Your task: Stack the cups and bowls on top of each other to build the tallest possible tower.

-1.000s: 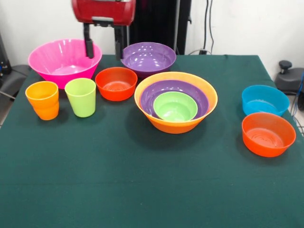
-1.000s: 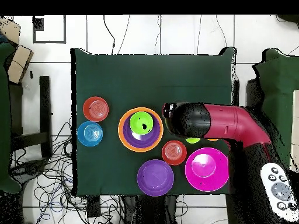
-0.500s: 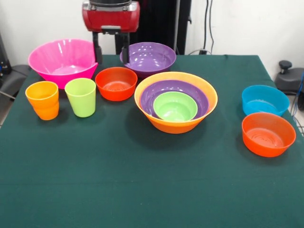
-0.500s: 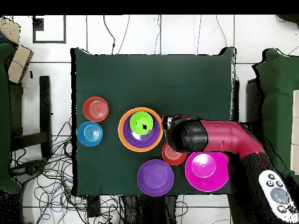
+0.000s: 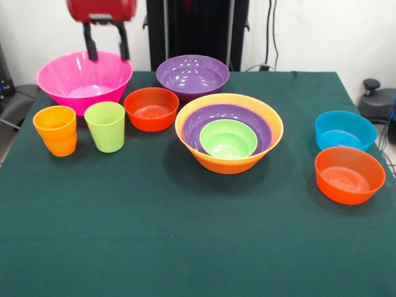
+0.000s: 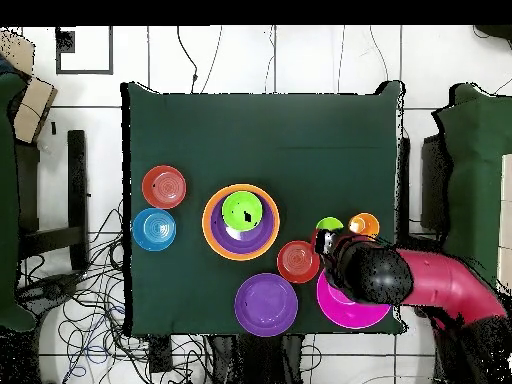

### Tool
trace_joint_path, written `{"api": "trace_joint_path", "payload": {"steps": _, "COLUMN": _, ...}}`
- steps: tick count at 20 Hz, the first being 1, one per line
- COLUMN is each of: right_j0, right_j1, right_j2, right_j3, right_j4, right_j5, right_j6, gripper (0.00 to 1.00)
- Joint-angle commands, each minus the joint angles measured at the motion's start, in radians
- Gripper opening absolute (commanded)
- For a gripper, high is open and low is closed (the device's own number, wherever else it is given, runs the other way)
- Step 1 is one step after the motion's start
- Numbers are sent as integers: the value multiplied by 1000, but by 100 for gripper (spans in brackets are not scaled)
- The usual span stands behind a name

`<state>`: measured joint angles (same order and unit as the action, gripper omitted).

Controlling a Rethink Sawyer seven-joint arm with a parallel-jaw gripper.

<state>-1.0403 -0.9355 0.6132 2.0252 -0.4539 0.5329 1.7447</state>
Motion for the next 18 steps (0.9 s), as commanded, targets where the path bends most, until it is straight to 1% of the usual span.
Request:
{"api": "trace_joint_path", "payload": {"steps": 1, "right_j0": -114, "right_j1": -154, "right_j2": 230, "right_j3": 246, "right_j4": 30, "right_j5": 20, "right_j6": -288, "gripper": 100}}
{"api": "trace_joint_path", "payload": {"steps": 2, "right_j0": -129, "right_j1": -171, "right_j2": 255, "right_j3": 261, "right_j4": 40, "right_j5": 27, "right_j6": -282, "gripper": 100}}
{"api": "trace_joint_path", "payload": {"steps": 4, "right_j0": -138, "right_j1": -178, "right_j2": 274, "right_j3": 283, "right_j4": 27, "right_j5": 11, "right_j6": -246, "gripper": 100}}
{"api": "trace_joint_path", "payload": {"steps": 7, "right_j0": -128, "right_j1": -157, "right_j2": 263, "right_j3": 297, "right_j4": -46, "right_j5": -60, "right_j6": -161, "gripper": 100}}
{"api": "trace_joint_path", "payload": {"steps": 9, "right_j0": -121, "right_j1": -128, "right_j2": 248, "right_j3": 285, "right_j4": -91, "right_j5": -85, "right_j6": -135, "gripper": 100}}
{"api": "trace_joint_path", "payload": {"steps": 15, "right_j0": -141, "right_j1": -69, "right_j2": 248, "right_j3": 257, "right_j4": -148, "right_j5": -107, "right_j6": -128, "gripper": 100}}
{"api": "trace_joint_path", "payload": {"steps": 18, "right_j0": -146, "right_j1": -20, "right_j2": 229, "right_j3": 241, "right_j4": -192, "right_j5": -127, "right_j6": -118, "gripper": 100}}
